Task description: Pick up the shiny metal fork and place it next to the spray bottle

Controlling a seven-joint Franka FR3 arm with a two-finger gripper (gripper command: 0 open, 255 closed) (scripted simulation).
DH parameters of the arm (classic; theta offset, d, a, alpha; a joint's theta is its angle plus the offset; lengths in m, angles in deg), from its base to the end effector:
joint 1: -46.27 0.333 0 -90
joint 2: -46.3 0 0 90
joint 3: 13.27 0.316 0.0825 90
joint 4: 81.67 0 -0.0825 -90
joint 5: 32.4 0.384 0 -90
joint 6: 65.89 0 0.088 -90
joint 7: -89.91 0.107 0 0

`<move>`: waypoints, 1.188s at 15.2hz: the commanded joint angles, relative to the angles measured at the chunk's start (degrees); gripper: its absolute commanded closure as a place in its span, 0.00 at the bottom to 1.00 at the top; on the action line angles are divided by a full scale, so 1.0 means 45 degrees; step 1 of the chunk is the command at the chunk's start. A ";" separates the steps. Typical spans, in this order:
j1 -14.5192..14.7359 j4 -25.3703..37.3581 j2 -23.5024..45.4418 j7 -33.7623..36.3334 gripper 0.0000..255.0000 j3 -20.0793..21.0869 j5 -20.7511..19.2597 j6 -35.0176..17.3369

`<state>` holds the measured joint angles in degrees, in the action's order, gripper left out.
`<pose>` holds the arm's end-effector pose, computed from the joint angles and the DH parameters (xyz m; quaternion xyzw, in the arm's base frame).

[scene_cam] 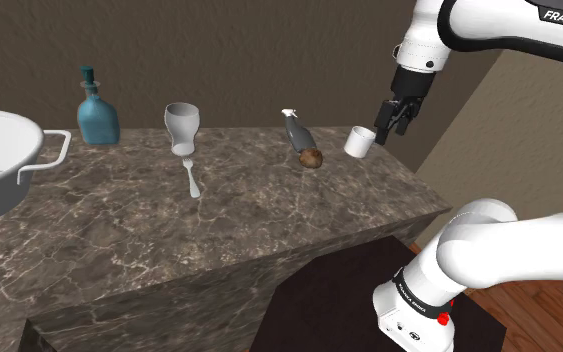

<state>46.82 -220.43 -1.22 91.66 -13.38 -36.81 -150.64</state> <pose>0.2838 -0.0068 0.5655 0.9976 -0.0124 -0.0558 0.0388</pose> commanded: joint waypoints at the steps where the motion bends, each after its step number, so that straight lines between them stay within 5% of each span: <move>1: 0.0000 0.0000 0.0000 0.0000 0.00 0.0000 0.0000 0.0000; 18: 0.0729 0.2010 0.6600 0.4267 0.00 0.2815 0.1985 -0.4465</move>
<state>49.87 -212.25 26.48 109.54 -1.51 -28.14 -169.55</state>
